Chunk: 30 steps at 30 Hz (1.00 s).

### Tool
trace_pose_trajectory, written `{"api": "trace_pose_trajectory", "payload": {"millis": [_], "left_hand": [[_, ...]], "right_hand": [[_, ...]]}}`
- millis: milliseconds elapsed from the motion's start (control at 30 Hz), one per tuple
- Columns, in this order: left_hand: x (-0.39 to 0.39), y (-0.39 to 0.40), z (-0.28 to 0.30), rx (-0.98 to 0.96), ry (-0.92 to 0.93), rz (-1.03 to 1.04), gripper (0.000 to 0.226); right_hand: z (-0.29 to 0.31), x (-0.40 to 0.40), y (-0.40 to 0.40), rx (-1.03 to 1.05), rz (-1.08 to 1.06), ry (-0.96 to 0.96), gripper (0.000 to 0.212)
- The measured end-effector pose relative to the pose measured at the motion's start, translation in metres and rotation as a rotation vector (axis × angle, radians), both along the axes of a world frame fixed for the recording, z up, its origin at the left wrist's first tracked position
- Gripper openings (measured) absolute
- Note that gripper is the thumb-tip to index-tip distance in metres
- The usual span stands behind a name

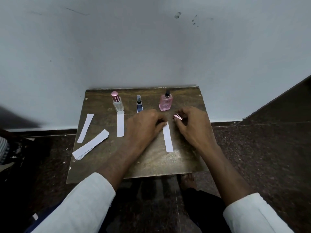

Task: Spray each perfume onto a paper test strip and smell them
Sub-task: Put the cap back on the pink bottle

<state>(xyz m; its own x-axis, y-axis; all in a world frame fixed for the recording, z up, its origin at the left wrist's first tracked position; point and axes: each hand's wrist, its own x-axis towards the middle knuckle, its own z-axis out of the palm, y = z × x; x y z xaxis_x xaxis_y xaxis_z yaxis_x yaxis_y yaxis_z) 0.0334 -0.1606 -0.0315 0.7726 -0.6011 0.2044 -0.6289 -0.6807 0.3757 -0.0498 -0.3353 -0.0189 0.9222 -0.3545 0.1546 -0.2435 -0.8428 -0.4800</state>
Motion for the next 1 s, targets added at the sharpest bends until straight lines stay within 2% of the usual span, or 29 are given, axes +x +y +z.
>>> {"api": "trace_pose_trajectory", "payload": {"millis": [133,233,367,467,567,767,1000], "left_hand": [[0.004,0.001,-0.003,-0.008,0.026,0.006,0.025],[0.005,0.000,-0.005,-0.096,0.067,0.009,0.022],[0.000,-0.002,0.000,-0.286,0.075,0.111,0.016],[-0.007,-0.006,0.004,-0.325,0.048,0.132,0.023],[-0.011,-0.010,0.008,-0.315,-0.032,0.125,0.035],[-0.004,-0.020,0.007,-0.419,0.021,0.138,0.051],[0.005,-0.028,0.004,-0.454,0.110,0.150,0.032]], "right_hand": [[0.002,0.003,0.000,-0.084,0.037,0.035,0.007],[-0.002,0.005,-0.004,-0.067,0.025,-0.008,0.005],[0.010,0.011,-0.006,0.190,-0.151,-0.272,0.022],[0.023,0.015,0.000,0.344,-0.198,-0.471,0.017],[0.032,0.020,0.008,0.398,-0.176,-0.608,0.014],[0.033,0.032,0.018,0.330,-0.038,-0.601,0.017],[0.024,0.046,0.018,0.191,0.047,-0.509,0.014]]}}
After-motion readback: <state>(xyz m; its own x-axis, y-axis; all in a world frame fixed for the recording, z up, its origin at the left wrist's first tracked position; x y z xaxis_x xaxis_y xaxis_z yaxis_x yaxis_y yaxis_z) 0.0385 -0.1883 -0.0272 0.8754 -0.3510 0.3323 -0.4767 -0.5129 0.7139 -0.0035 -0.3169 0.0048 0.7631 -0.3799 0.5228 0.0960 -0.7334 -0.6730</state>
